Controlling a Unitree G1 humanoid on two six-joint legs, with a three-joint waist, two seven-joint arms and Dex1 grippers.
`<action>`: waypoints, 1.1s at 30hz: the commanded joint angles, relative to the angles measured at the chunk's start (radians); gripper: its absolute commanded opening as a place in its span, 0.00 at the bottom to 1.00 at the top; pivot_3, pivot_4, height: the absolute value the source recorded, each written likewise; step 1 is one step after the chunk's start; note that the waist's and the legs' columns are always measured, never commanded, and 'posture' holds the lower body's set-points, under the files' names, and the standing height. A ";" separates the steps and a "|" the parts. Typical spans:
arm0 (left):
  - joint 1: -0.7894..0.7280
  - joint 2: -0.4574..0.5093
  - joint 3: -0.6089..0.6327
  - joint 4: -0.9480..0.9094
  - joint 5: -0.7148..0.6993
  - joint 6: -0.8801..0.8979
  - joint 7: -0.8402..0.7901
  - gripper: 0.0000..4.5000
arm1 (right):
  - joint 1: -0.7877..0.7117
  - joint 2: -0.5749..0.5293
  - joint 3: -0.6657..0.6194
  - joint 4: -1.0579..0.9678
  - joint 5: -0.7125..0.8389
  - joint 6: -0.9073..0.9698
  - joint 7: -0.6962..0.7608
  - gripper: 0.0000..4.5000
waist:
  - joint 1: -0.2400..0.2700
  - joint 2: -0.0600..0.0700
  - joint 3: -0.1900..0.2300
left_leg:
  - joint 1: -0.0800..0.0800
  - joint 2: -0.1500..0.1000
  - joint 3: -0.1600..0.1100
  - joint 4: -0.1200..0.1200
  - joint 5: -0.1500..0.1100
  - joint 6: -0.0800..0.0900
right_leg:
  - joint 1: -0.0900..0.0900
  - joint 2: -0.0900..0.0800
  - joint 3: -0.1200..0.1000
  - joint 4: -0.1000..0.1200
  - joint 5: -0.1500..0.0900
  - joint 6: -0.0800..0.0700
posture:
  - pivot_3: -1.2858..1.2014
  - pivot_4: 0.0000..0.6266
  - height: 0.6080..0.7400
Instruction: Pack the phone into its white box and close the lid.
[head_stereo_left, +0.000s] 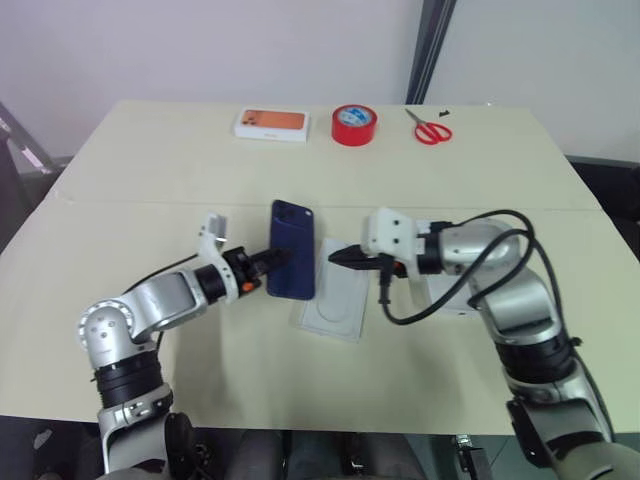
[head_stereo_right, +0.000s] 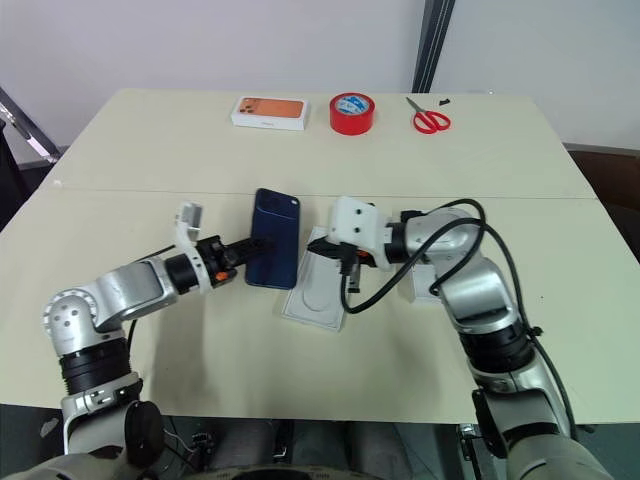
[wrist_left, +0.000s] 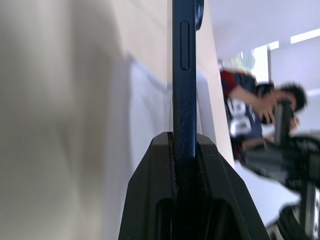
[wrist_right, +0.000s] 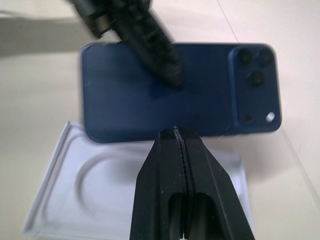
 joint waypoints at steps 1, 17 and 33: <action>0.015 0.035 -0.113 -0.038 -0.073 -0.067 0.013 0.01 | 0.056 -0.036 -0.040 -0.053 0.066 0.018 -0.031 0.00 | 0.003 0.000 0.000 | 0.000 0.000 0.000 0.000 0.000 0.000 | 0.000 0.000 0.000 0.000 0.000 0.000 | 0.52 0.24 1.00; -0.048 0.069 -0.326 0.057 0.044 -0.156 -0.123 0.28 | 0.181 -0.126 -0.024 -0.076 0.127 0.015 -0.174 0.00 | 0.005 0.000 0.000 | -0.001 0.000 0.001 0.001 0.000 0.000 | 0.000 0.001 0.000 0.000 0.000 0.000 | 0.52 0.24 1.00; -0.107 0.342 -0.281 -0.106 0.025 -0.134 -0.244 0.69 | 0.160 -0.210 -0.008 -0.003 0.112 -0.040 -0.211 0.00 | 0.004 0.000 0.000 | -0.001 0.000 0.001 0.001 0.000 0.000 | 0.000 0.001 0.000 0.000 0.000 0.000 | 0.52 0.24 1.00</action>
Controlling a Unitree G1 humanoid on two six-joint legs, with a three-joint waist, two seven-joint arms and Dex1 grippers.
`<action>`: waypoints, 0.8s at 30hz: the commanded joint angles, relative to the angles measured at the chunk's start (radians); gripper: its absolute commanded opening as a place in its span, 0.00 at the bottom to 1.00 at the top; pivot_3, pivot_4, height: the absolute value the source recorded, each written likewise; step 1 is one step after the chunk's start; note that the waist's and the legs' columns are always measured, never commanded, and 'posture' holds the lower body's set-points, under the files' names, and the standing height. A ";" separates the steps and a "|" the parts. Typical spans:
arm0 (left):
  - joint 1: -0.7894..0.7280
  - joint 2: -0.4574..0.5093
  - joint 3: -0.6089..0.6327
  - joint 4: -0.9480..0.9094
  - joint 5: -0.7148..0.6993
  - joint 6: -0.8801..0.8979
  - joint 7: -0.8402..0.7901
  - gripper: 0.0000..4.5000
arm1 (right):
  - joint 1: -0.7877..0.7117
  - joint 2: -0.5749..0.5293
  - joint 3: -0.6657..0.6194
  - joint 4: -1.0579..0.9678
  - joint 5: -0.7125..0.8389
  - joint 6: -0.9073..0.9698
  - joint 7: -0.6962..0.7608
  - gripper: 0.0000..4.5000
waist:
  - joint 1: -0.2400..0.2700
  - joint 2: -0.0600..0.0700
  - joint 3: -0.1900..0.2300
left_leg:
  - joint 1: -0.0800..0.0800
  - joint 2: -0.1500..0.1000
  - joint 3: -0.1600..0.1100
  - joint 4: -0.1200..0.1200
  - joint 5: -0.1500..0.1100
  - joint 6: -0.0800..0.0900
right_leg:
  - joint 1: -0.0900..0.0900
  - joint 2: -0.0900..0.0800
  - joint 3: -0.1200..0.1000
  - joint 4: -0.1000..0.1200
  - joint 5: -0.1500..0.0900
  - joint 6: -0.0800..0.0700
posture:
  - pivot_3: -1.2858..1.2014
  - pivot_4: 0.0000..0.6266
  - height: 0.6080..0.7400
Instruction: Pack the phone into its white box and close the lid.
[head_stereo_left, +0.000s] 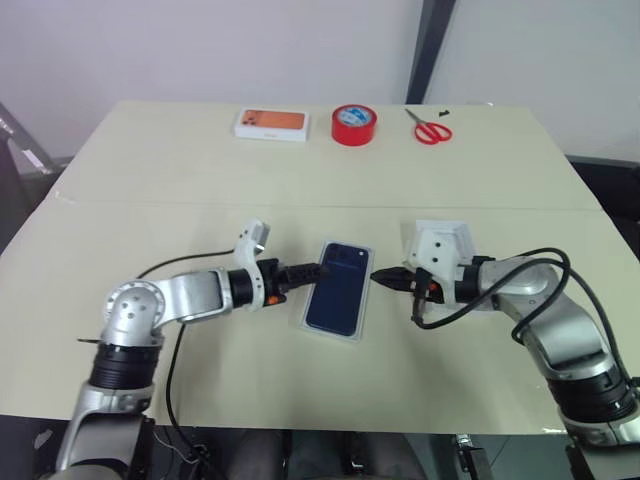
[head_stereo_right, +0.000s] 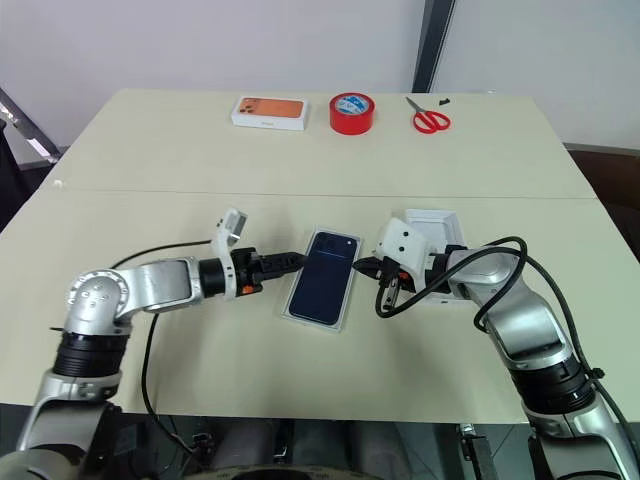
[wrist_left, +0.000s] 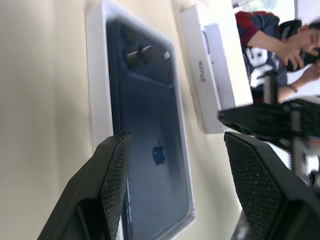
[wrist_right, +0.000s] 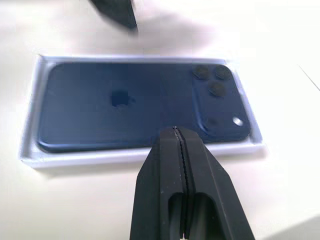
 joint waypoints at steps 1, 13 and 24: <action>-0.023 0.091 0.015 -0.094 0.064 0.025 -0.086 0.69 | -0.027 -0.039 0.014 0.009 -0.032 -0.044 -0.011 0.00 | -0.002 0.000 0.000 | 0.000 0.000 0.000 0.000 0.000 0.000 | 0.000 0.000 0.000 0.000 0.000 0.000 | 0.52 0.24 1.00; -0.116 0.211 -0.430 -0.157 0.937 -0.175 -0.584 0.07 | -0.061 -0.137 0.214 -0.060 -0.257 -0.077 -0.025 0.00 | 0.001 0.001 0.000 | 0.000 0.000 0.000 0.000 0.001 -0.001 | 0.001 0.002 0.000 -0.003 0.000 0.000 | 0.52 0.24 1.00; -0.157 0.031 -0.568 -0.074 1.200 -0.238 -0.852 0.07 | -0.064 -0.129 0.312 -0.087 -0.391 -0.034 -0.032 0.00 | 0.006 0.001 0.000 | 0.000 0.000 0.000 0.001 -0.003 0.005 | 0.004 0.001 -0.001 -0.005 0.000 0.000 | 0.52 0.24 1.00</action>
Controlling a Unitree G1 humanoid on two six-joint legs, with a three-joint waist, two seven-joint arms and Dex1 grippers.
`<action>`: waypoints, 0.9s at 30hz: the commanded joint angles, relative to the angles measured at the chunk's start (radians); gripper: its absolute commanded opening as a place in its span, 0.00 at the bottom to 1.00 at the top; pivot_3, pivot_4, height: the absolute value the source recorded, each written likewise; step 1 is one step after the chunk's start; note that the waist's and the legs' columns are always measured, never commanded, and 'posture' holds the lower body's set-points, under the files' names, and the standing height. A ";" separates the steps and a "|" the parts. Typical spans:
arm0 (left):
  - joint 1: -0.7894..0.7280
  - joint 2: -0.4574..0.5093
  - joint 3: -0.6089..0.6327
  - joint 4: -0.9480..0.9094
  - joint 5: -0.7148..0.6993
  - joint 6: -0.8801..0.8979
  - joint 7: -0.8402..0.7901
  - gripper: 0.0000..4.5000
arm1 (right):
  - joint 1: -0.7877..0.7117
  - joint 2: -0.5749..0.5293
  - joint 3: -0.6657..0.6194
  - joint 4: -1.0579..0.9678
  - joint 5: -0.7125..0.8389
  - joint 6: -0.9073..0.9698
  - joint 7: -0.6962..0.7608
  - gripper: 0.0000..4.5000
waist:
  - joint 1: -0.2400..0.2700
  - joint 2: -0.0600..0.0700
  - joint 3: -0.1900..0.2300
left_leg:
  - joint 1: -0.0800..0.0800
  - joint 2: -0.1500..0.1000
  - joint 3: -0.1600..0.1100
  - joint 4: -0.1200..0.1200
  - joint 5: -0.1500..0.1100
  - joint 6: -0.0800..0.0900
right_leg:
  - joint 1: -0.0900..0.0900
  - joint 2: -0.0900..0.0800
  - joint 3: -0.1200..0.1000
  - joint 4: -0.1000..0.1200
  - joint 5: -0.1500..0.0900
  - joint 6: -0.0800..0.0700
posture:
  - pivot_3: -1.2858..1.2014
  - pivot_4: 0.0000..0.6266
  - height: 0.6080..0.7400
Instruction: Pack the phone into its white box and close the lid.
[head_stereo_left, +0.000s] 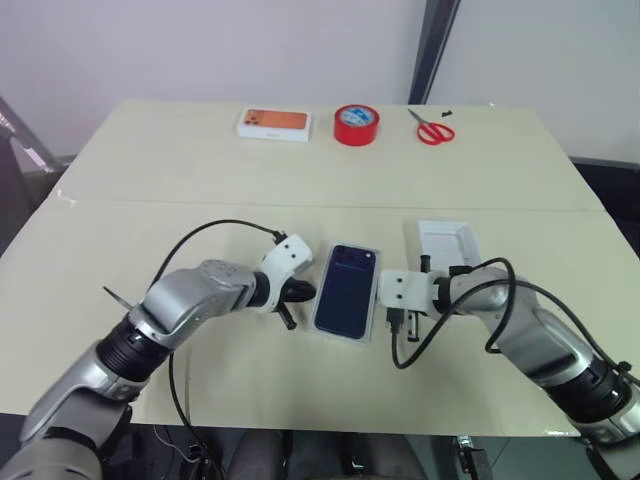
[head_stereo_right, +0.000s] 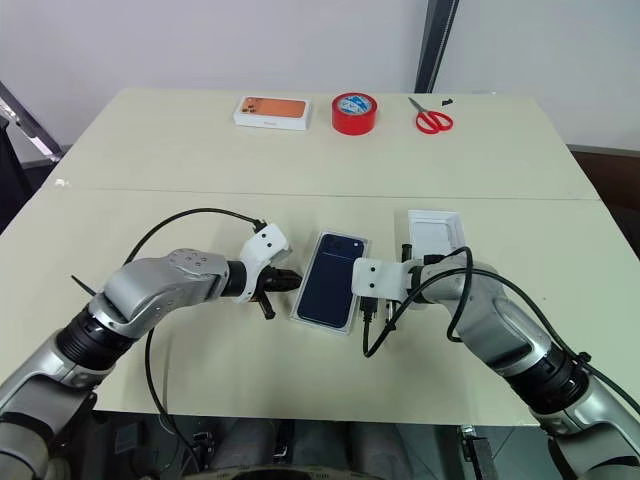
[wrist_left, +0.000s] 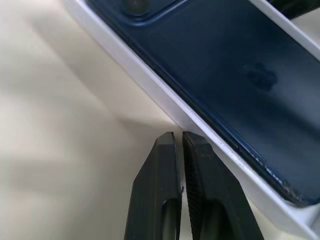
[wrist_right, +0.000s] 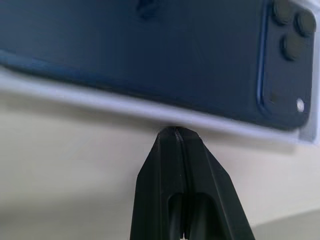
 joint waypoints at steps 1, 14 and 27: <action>-0.023 -0.080 -0.042 0.019 0.053 -0.009 -0.059 0.07 | -0.003 -0.016 -0.022 -0.041 -0.016 0.001 0.008 0.00 | 0.003 0.000 0.000 | 0.000 0.000 0.000 0.000 0.000 0.000 | 0.001 0.000 0.000 -0.001 0.000 0.000 | 0.52 0.24 1.00; -0.095 -0.298 -0.047 0.170 0.204 0.001 -0.163 0.07 | 0.038 -0.149 -0.105 0.010 -0.021 -0.089 0.070 0.00 | 0.019 0.002 -0.001 | 0.002 -0.001 0.000 0.001 -0.002 0.004 | 0.005 -0.001 -0.002 -0.007 0.000 0.001 | 0.52 0.24 1.00; -0.001 -0.195 0.103 0.048 0.204 0.046 -0.197 0.05 | 0.051 -0.179 -0.385 -0.025 0.198 0.101 0.145 0.73 | 0.012 0.003 -0.001 | 0.002 0.000 0.000 0.001 -0.002 0.004 | 0.005 -0.001 -0.001 -0.005 0.000 0.001 | 0.52 0.24 1.00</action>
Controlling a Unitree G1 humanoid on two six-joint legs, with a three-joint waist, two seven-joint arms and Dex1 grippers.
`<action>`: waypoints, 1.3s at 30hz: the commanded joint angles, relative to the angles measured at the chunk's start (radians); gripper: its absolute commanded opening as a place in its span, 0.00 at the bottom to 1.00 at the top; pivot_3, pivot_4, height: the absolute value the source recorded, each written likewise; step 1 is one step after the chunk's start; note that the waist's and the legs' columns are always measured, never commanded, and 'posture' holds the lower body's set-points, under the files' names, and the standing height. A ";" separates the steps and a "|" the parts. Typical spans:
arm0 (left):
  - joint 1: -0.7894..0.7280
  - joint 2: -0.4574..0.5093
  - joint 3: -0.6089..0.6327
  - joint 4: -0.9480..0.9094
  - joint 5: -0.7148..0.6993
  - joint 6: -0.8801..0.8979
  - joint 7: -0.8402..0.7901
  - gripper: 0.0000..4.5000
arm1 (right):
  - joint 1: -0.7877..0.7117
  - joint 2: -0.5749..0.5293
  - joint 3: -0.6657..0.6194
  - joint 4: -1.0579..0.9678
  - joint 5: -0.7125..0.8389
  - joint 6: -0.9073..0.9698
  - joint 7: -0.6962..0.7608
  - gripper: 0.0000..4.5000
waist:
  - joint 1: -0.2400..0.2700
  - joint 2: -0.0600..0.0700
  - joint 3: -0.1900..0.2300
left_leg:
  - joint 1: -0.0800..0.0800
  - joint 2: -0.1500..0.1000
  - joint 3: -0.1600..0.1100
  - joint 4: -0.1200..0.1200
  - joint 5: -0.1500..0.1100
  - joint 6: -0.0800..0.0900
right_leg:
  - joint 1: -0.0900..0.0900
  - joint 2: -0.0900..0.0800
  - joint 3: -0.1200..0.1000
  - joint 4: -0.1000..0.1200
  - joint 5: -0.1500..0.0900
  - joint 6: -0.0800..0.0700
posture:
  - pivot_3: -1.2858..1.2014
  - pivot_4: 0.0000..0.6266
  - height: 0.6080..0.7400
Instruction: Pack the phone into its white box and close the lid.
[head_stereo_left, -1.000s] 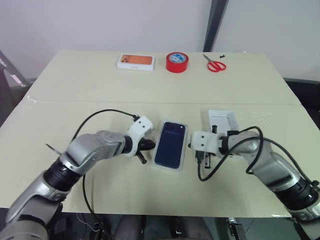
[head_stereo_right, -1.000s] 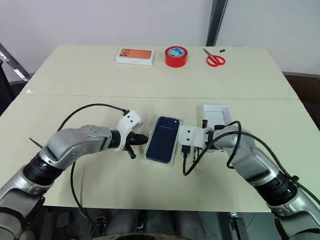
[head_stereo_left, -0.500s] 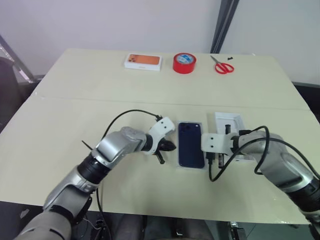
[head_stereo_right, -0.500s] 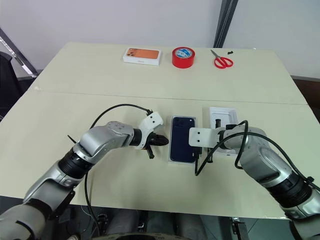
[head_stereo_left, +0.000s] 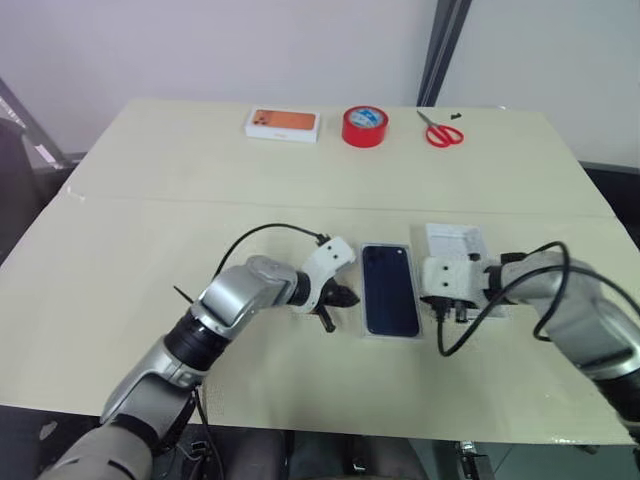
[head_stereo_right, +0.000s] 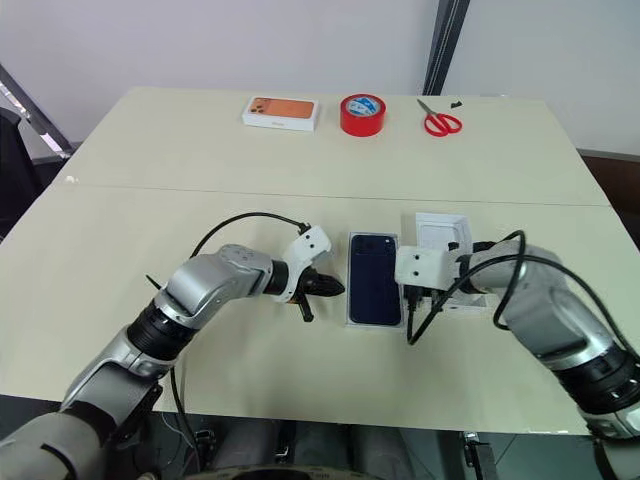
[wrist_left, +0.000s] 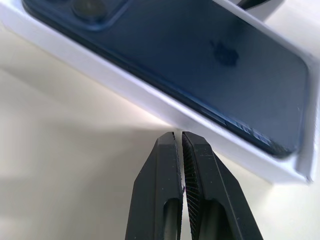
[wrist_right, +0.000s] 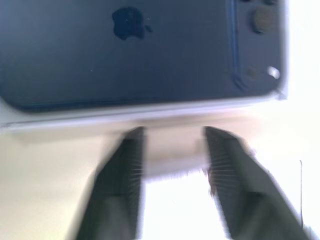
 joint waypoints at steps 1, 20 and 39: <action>0.029 0.042 0.080 -0.046 0.002 -0.034 -0.013 0.05 | -0.012 0.016 -0.131 -0.031 0.100 0.139 -0.017 0.73 | -0.002 0.000 0.000 | 0.000 0.000 0.000 0.000 0.000 0.000 | 0.000 0.000 0.000 0.001 0.000 0.000 | 0.52 0.24 1.00; 0.227 0.146 0.178 -0.182 0.045 -0.585 -0.246 0.05 | -0.175 0.379 -0.173 -0.008 0.220 1.043 -0.519 0.73 | 0.000 0.001 0.000 | -0.002 0.000 0.001 -0.001 0.000 0.000 | -0.003 -0.002 0.000 0.000 0.000 0.000 | 0.52 0.24 1.00; 0.242 0.065 0.391 -0.067 0.016 -0.545 -0.053 0.05 | -0.441 0.650 -0.595 0.072 0.716 1.043 -0.727 0.01 | -0.026 0.002 0.000 | 0.001 0.001 0.001 -0.001 0.000 0.000 | -0.003 0.001 0.001 0.007 0.000 0.000 | 0.52 0.24 1.00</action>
